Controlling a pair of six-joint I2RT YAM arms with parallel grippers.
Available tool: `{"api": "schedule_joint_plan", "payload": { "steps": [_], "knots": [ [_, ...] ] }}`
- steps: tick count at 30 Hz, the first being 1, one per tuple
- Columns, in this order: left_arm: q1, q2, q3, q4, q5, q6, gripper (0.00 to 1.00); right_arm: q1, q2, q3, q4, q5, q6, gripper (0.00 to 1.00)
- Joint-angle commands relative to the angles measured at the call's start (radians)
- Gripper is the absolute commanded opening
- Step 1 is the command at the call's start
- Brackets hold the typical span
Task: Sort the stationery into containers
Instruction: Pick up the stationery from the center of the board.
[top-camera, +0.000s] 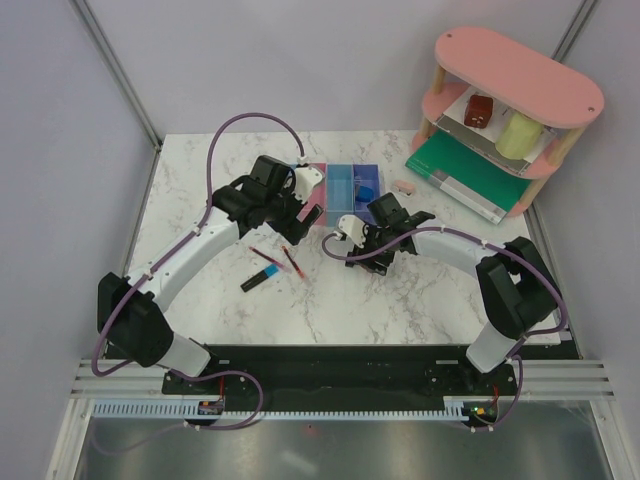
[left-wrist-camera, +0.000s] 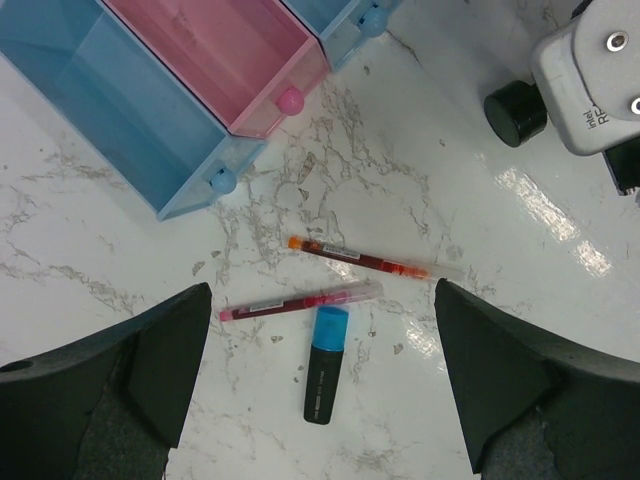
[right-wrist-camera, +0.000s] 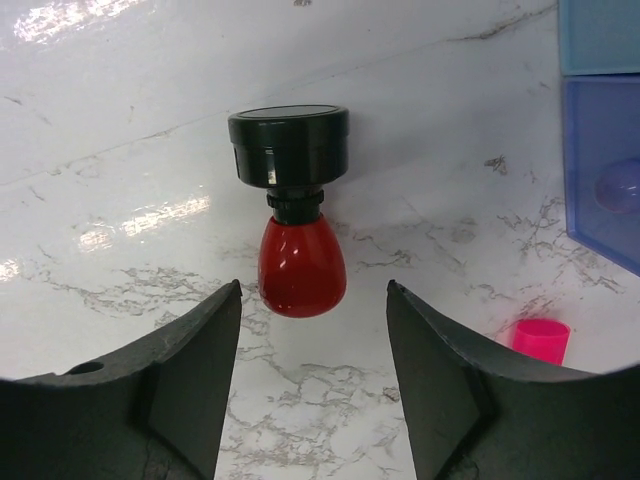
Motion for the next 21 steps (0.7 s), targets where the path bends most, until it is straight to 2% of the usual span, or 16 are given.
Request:
{"api": "schedule_joint_plan", "payload": {
  "steps": [1, 13, 18, 21],
  "knots": [
    [-0.005, 0.016, 0.056, 0.034, -0.016, 0.031, 1.0, 0.002, 0.016, 0.02, 0.017, -0.047, -0.008, 0.66],
    [-0.005, 0.014, 0.061, 0.038, -0.032, 0.031, 1.0, 0.002, 0.057, 0.032, 0.046, -0.062, 0.002, 0.57],
    [-0.005, 0.01, 0.059, 0.039, -0.041, 0.038, 1.0, 0.002, 0.066, 0.04, 0.047, -0.064, 0.004, 0.51],
    [-0.005, 0.01, 0.058, 0.039, -0.044, 0.042, 1.0, 0.002, 0.066, 0.041, 0.049, -0.064, 0.007, 0.43]
  ]
}}
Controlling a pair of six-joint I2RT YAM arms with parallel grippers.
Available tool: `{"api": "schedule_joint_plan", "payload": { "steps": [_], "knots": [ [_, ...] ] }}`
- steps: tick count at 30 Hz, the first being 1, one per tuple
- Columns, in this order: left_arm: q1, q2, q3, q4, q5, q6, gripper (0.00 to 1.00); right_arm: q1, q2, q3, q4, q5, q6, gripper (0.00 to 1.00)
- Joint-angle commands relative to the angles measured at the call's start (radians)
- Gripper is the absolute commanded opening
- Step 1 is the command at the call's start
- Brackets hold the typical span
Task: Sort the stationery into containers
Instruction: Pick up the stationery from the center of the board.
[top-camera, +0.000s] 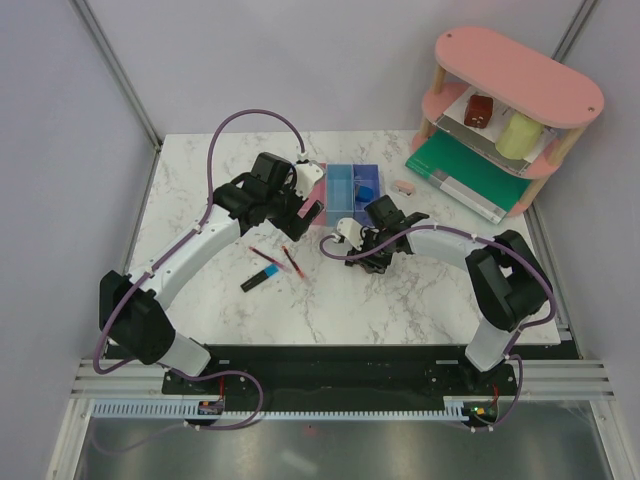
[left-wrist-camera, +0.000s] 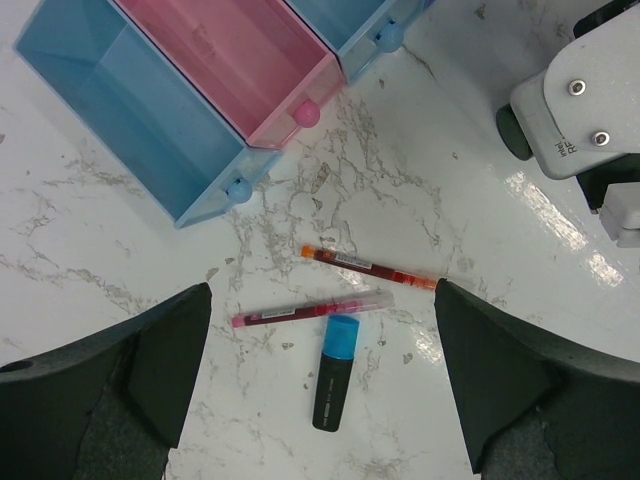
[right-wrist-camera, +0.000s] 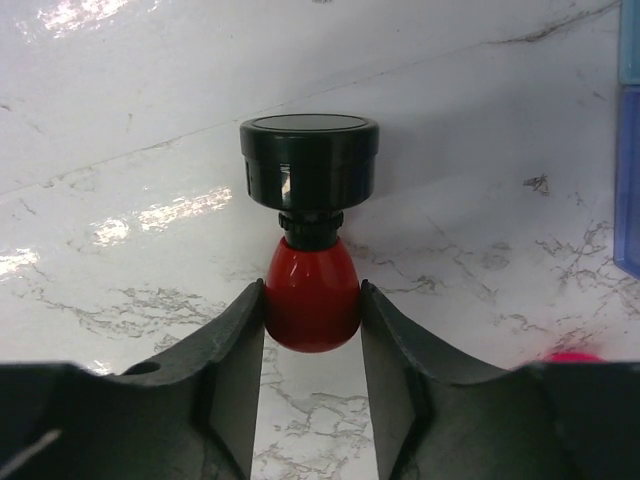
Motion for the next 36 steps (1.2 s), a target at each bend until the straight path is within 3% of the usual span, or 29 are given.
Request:
{"api": "schedule_joint_plan", "payload": {
  "steps": [1, 7, 13, 24, 33, 36],
  "knots": [
    [-0.007, -0.007, 0.033, 0.03, -0.019, 0.038, 1.0, 0.002, 0.004, 0.041, 0.029, -0.036, 0.006, 0.42],
    [-0.005, 0.002, 0.014, 0.043, -0.045, 0.026, 1.0, 0.004, -0.033, 0.036, 0.03, -0.028, 0.037, 0.34],
    [-0.005, 0.028, -0.004, 0.086, -0.032, -0.02, 1.0, 0.002, -0.202, 0.004, 0.026, -0.013, 0.09, 0.31],
    [-0.005, 0.094, 0.059, 0.145, 0.201, -0.146, 1.0, 0.002, -0.295, 0.047, -0.023, 0.007, 0.118, 0.3],
    [-0.005, 0.137, 0.131, 0.146, 0.536, -0.259, 1.0, 0.002, -0.314, 0.053, -0.022, 0.018, 0.123, 0.29],
    [-0.004, 0.169, 0.139, 0.148, 0.553, -0.261, 0.99, 0.002, -0.32, 0.065, -0.023, 0.016, 0.132, 0.29]
  ]
}}
